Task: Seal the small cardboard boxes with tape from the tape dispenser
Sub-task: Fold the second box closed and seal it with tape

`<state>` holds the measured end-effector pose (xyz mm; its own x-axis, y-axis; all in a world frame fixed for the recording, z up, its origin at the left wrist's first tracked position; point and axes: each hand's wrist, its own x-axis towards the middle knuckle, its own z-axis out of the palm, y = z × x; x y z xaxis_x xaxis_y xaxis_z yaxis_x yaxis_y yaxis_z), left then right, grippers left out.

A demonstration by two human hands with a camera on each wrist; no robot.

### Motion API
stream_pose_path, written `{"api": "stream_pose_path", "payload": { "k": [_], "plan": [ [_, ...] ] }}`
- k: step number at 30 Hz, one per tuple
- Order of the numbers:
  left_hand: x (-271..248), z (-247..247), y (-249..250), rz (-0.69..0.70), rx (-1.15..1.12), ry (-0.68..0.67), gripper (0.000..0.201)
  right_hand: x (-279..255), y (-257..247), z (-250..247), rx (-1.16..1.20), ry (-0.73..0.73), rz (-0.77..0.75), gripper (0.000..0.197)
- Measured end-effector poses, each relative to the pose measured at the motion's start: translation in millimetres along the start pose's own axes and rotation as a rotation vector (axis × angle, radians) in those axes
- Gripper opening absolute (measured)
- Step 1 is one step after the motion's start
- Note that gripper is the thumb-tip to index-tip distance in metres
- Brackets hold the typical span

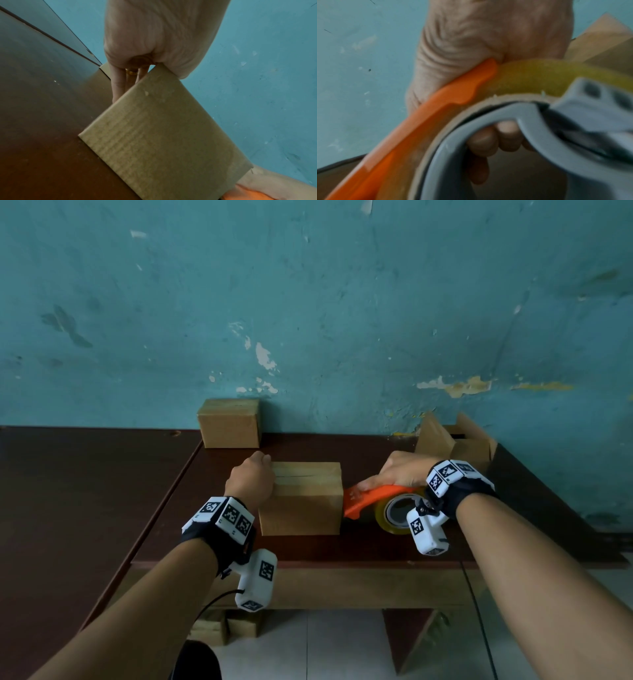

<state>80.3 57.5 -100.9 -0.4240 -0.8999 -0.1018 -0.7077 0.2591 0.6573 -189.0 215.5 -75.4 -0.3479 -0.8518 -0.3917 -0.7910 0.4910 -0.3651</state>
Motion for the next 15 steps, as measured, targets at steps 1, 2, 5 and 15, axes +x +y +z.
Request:
{"api": "stream_pose_path", "payload": {
  "k": [1, 2, 5, 15],
  "plan": [
    [-1, 0, 0, 0.003, -0.007, 0.0, 0.035, -5, -2, 1, -0.007, -0.013, -0.007, 0.068],
    [-2, 0, 0, 0.009, -0.013, -0.001, 0.035, -9, -3, 2, -0.016, -0.025, -0.012, 0.068],
    [-3, -1, 0, 0.012, -0.03, -0.007, 0.033, -22, -7, 5, -0.046, -0.064, -0.005, 0.071],
    [-2, 0, -2, -0.015, -0.059, -0.014, 0.036, -55, 9, 15, 0.211, 0.238, 0.142, 0.045]
  ]
}}
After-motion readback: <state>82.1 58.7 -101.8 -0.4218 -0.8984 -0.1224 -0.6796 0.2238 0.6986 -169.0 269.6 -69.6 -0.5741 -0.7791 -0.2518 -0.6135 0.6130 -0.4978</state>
